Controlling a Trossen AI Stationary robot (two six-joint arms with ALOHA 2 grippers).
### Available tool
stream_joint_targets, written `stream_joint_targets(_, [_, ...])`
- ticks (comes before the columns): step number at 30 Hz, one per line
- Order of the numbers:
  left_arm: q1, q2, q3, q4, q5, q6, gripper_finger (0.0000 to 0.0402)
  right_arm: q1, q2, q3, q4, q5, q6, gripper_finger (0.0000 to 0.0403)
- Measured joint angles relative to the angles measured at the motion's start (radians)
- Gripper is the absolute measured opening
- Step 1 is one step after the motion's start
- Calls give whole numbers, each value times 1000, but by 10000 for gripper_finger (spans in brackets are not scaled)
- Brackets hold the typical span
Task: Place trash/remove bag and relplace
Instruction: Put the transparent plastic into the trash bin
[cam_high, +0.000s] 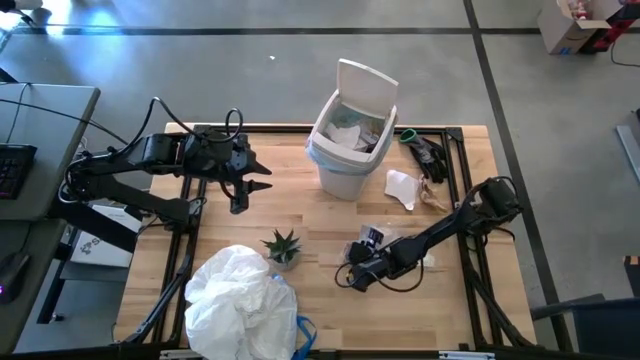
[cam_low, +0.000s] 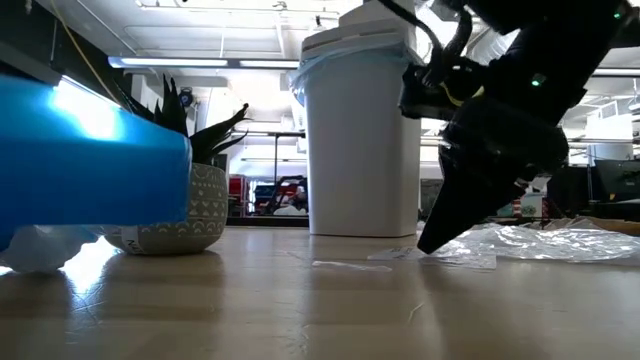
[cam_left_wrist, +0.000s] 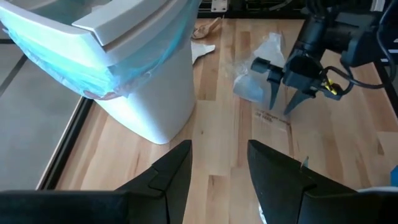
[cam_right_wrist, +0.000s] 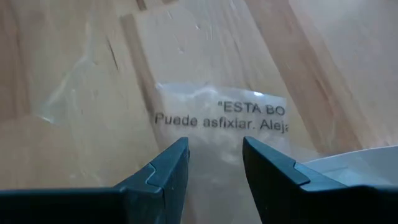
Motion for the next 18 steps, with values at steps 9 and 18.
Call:
stream_joint_targets(9, [0, 0, 0, 0, 11, -9, 140, -12, 10, 0, -13, -20, 7, 137])
stream_joint_targets(18, [-12, 0, 0, -21, 35, -20, 140, -3, 90, 8, 52, -38, 84, 84])
